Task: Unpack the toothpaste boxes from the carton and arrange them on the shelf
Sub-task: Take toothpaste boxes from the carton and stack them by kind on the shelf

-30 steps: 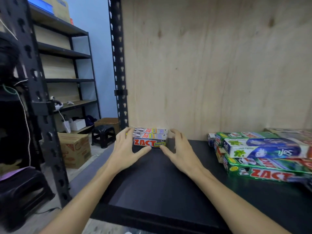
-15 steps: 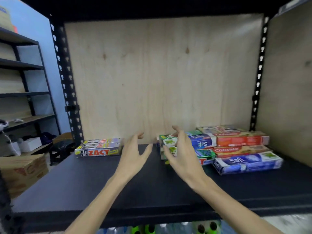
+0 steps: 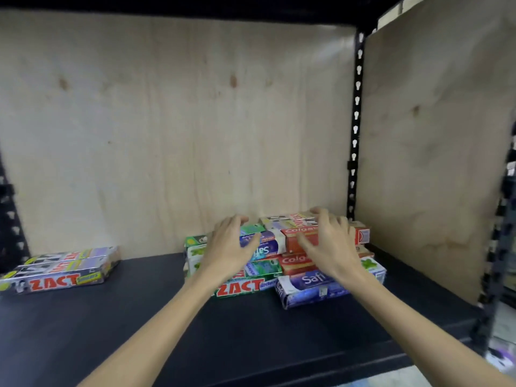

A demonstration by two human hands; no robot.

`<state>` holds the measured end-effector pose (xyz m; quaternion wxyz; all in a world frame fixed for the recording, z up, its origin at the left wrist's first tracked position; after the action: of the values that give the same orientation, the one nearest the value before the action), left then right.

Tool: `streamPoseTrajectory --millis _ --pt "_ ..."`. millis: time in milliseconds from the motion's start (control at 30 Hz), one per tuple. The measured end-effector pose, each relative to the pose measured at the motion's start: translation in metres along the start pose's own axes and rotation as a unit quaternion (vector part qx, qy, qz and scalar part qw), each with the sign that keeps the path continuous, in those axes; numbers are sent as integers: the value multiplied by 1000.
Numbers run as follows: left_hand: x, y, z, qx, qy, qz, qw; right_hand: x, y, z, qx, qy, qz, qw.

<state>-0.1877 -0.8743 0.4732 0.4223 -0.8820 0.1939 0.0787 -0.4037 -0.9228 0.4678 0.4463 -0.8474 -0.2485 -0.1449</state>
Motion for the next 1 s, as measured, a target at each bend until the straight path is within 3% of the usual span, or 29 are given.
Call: streamPoseTrajectory --millis 133,367,467,667,1000 --pt "1 19 -24 43 7 -37 998 -23 3 -39 23 24 44 998" --pt "7 35 -49 97 8 -51 994 -48 22 -84 155 80 115 978" --pt "5 36 -54 115 29 -57 991 -50 23 -87 177 88 119 973" --pt "-9 38 -48 98 58 -58 992 -53 27 -84 159 89 75 980" --pt "-6 35 -42 71 -84 149 983 -59 24 -82 98 109 -109 983"
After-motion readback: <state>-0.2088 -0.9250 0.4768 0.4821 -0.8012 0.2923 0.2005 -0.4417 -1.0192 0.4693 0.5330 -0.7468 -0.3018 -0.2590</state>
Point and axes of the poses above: each hand's wrist, its own z-axis away from the middle knuckle, its own y-axis out of the palm, x = y × z, the point moved 3 cm from there along -z, towards the middle knuckle, and after that the axes turned 10 degrees about y, right-handed, at the moved point
